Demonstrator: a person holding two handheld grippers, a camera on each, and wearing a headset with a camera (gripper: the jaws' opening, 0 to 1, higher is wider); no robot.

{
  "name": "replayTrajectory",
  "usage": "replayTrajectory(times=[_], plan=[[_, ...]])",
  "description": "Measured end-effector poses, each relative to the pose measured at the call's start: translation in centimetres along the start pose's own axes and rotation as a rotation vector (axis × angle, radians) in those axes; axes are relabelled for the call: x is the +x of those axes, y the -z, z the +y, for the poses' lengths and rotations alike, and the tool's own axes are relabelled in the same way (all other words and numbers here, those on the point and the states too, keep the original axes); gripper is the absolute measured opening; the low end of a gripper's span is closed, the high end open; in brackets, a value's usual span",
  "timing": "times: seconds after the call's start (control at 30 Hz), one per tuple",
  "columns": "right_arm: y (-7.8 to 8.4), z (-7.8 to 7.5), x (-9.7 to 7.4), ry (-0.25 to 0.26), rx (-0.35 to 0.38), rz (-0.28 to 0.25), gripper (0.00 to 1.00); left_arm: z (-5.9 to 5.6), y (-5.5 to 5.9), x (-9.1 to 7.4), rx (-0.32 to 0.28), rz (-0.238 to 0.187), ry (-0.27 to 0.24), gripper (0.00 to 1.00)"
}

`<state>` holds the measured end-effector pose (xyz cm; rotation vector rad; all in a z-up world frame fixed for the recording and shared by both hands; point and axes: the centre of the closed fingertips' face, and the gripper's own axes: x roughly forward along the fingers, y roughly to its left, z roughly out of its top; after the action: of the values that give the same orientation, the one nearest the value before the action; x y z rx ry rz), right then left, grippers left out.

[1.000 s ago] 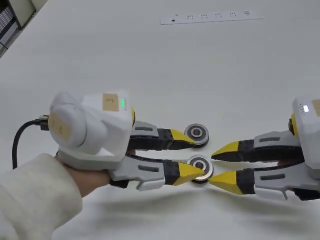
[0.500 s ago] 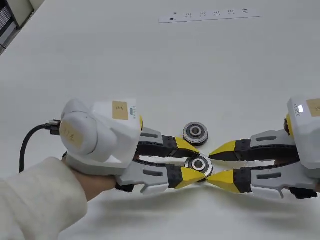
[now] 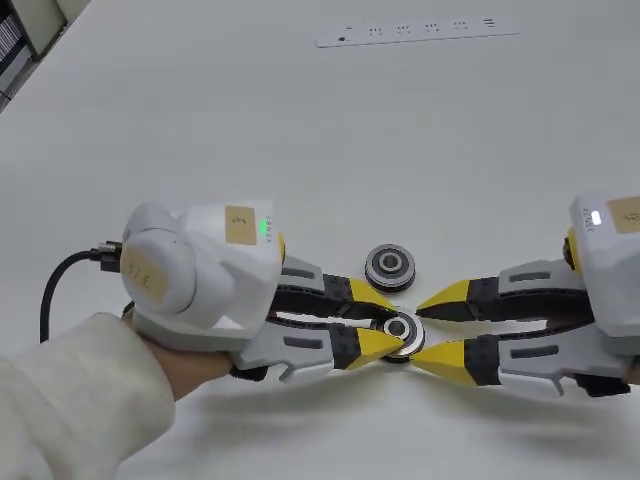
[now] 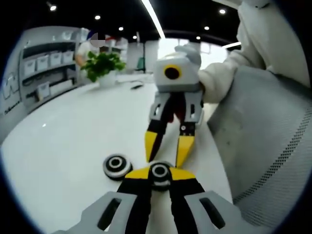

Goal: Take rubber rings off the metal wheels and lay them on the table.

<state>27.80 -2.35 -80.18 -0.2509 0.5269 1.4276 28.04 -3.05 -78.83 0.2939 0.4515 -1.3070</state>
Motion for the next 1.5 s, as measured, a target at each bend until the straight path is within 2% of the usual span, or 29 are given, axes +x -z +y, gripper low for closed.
replayTrajectory(times=[0.5, 0.8, 1.03, 1.27, 1.5], plan=[[0.3, 0.0, -0.2, 0.007, -0.045, 0.025, 0.15, 0.2, 0.1, 0.0, 0.000, -0.009, -0.007, 0.14], [0.5, -0.6, -0.4, 0.036, -0.048, 0.040, 0.02, 0.4, 0.2, 0.0, -0.004, -0.016, -0.008, 0.14], [0.6, -0.9, -0.4, 0.045, 0.001, 0.042, 0.01, 0.4, 0.2, 0.0, -0.002, -0.018, -0.010, 0.14], [0.8, -1.2, -0.3, 0.044, 0.143, 0.045, 0.01, 0.3, 0.2, 0.0, 0.000, -0.021, -0.010, 0.14], [1.0, -1.3, -0.1, 0.050, 0.160, 0.073, 0.01, 0.2, 0.1, 0.0, -0.005, -0.028, -0.013, 0.14]])
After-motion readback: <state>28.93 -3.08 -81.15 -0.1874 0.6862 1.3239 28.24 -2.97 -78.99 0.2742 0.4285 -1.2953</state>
